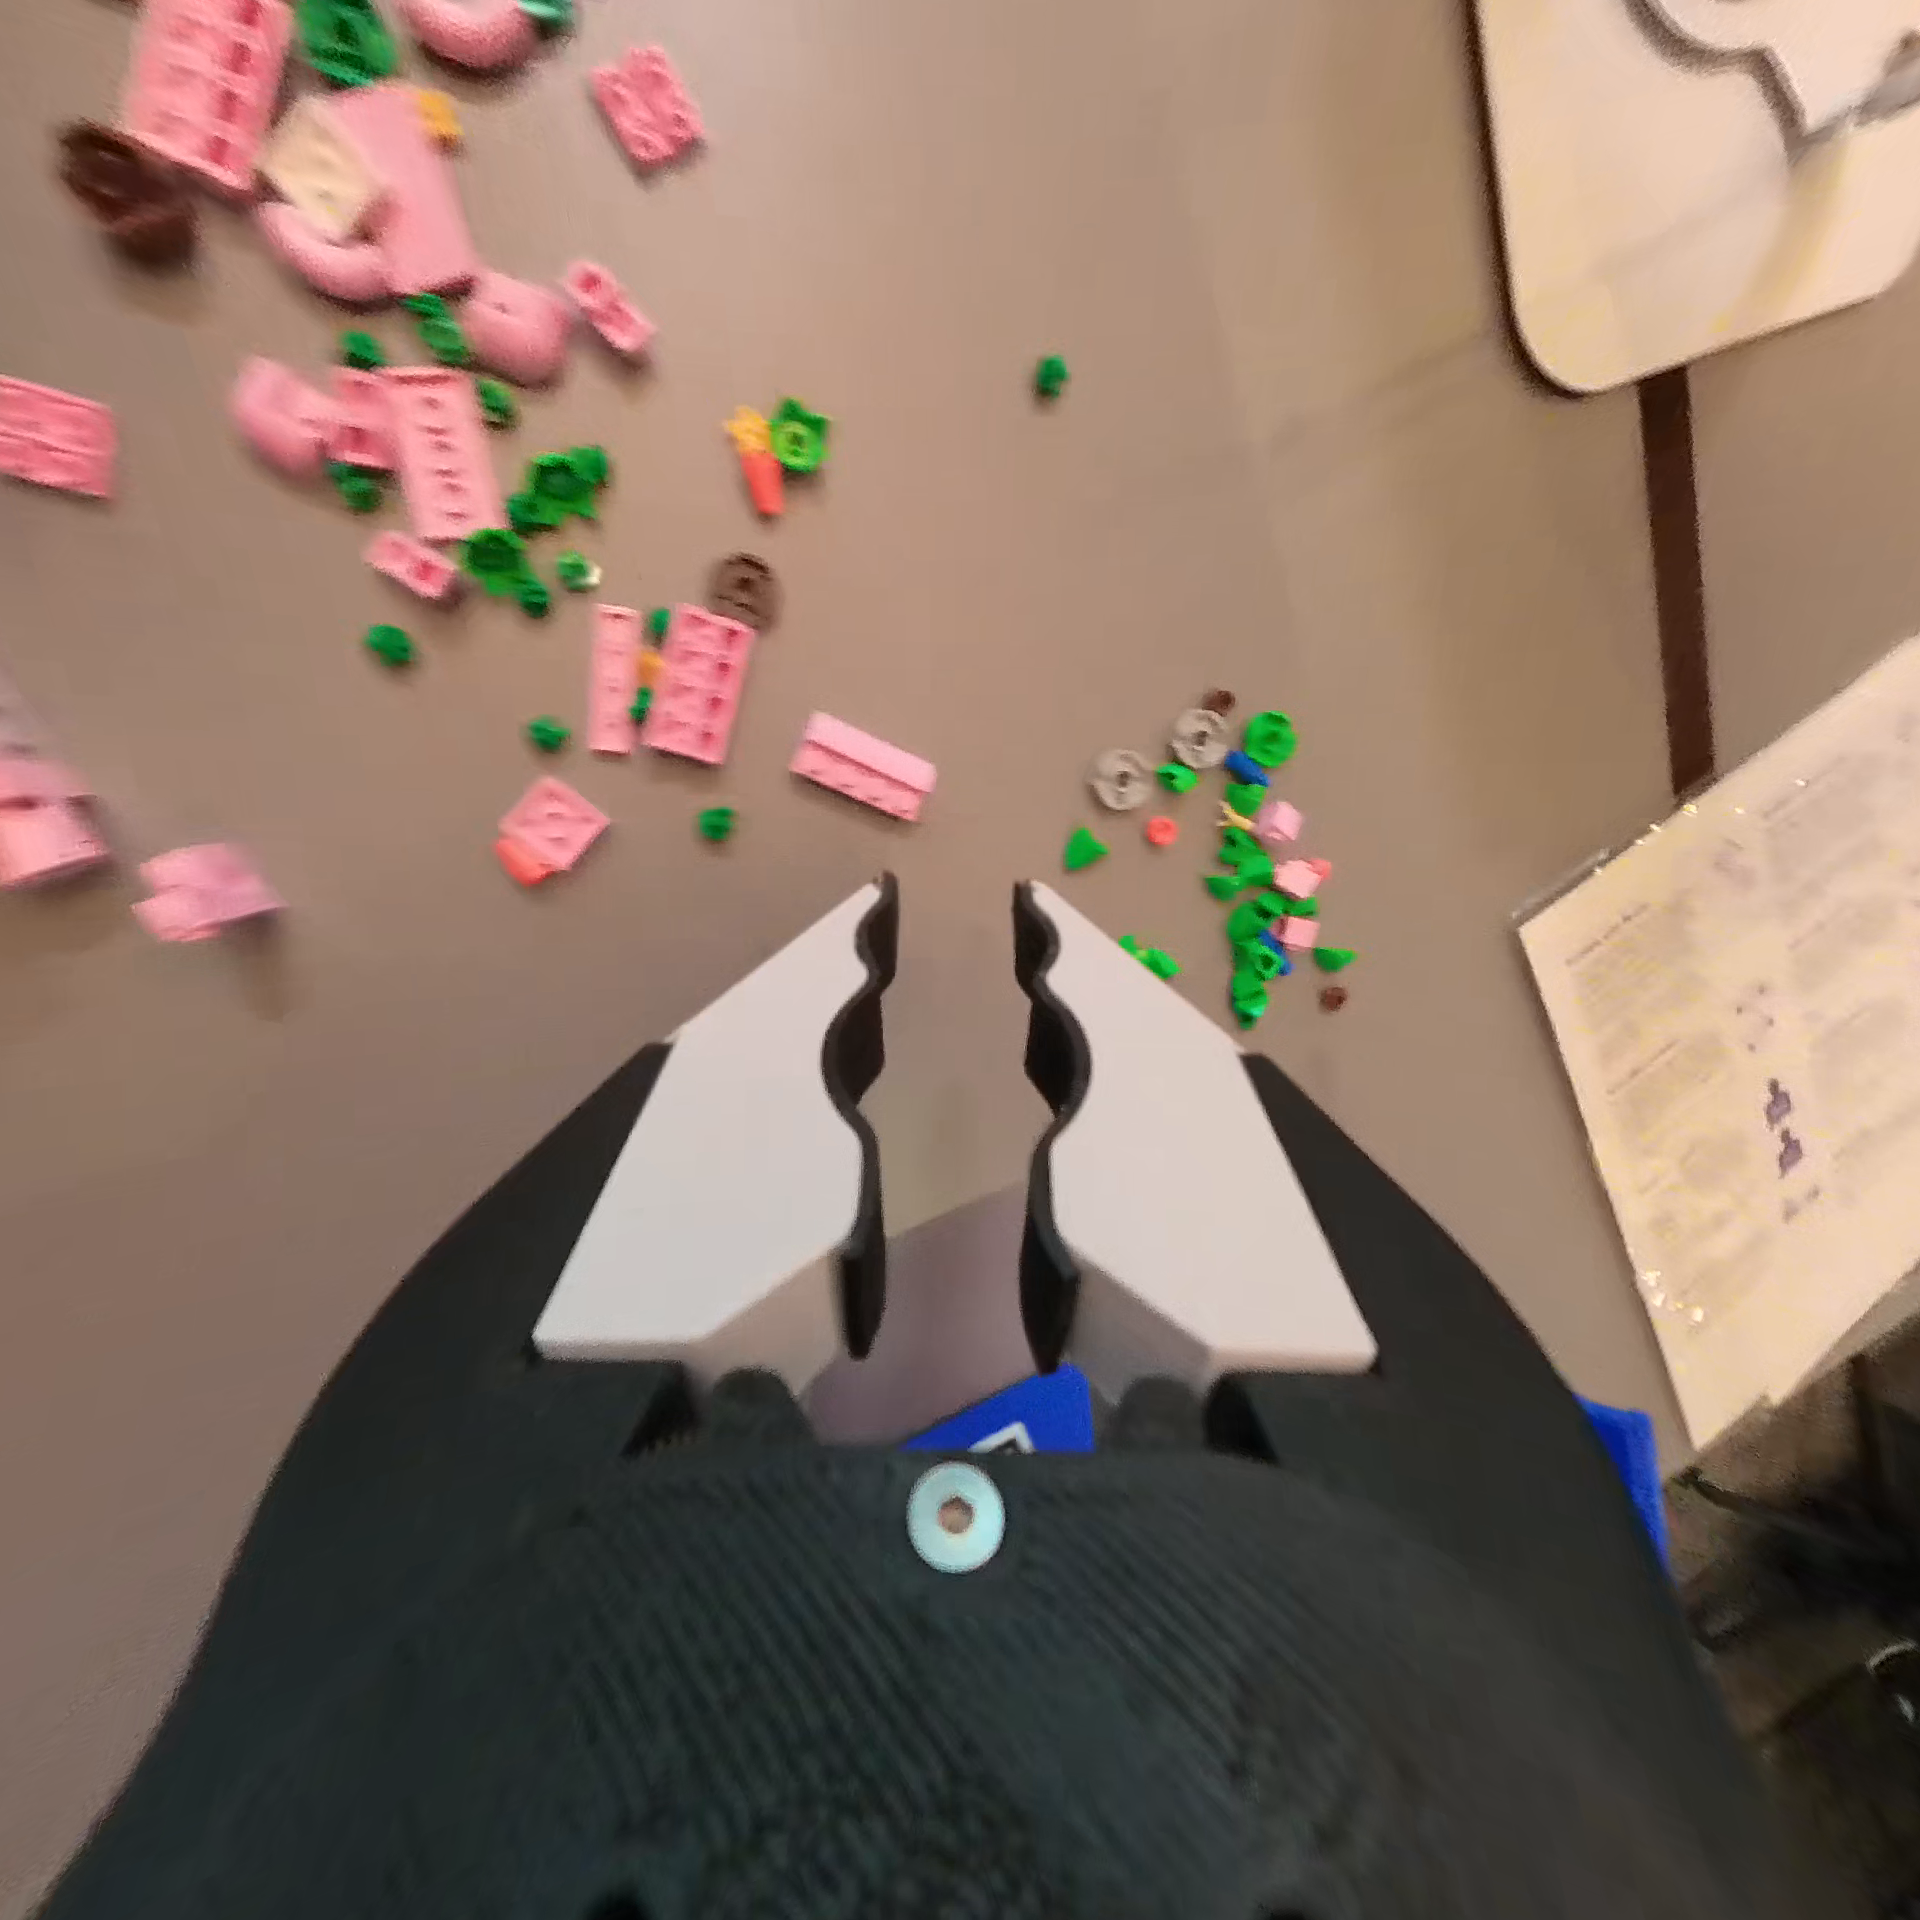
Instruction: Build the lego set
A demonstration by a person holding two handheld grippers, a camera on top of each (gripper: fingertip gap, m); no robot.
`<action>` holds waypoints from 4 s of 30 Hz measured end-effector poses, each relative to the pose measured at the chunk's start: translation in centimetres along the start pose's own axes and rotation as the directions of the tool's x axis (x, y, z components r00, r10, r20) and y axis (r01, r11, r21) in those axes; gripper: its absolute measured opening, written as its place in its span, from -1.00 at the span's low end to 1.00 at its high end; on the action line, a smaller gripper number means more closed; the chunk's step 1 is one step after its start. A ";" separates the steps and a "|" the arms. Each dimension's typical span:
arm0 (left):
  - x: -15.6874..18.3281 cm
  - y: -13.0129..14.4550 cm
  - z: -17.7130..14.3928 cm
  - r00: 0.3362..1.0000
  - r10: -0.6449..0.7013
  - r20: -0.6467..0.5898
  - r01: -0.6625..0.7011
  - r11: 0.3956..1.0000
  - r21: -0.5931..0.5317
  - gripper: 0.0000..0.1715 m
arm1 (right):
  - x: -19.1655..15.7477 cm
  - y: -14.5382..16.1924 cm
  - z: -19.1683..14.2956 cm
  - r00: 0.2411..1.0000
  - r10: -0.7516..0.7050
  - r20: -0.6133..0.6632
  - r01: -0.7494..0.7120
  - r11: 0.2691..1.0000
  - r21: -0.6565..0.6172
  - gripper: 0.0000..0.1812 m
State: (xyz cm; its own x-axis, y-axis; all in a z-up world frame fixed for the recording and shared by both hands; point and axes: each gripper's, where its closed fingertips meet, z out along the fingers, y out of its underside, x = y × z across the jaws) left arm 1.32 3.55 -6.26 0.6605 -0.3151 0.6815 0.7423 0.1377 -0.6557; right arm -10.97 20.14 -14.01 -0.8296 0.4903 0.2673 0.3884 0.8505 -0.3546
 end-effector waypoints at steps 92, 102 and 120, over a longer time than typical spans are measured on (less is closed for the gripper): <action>-0.2 10.3 5.7 0.428 0.888 -0.167 -0.728 0.229 -0.647 -1.00 | -22.1 -1.7 -8.0 -0.019 0.185 0.983 -0.628 0.763 -0.156 -1.00; -2.1 6.1 4.2 0.528 0.846 0.070 -0.635 0.448 -0.630 -1.00 | -16.3 -0.5 -5.1 0.617 0.290 0.732 -0.611 0.762 0.213 -0.91; -4.5 -1.5 4.7 0.585 0.773 0.245 -0.637 0.625 -0.451 -0.98 | 3.4 2.1 5.0 0.805 0.592 -0.047 -0.533 0.755 0.381 -0.73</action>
State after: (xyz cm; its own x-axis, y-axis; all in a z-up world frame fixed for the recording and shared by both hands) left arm -2.22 9.17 -6.78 0.9879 0.1525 -0.0286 -0.0076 -0.1365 -0.9906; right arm -15.00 22.60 -18.34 -0.4188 0.9068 0.0471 0.5828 0.3082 -0.7519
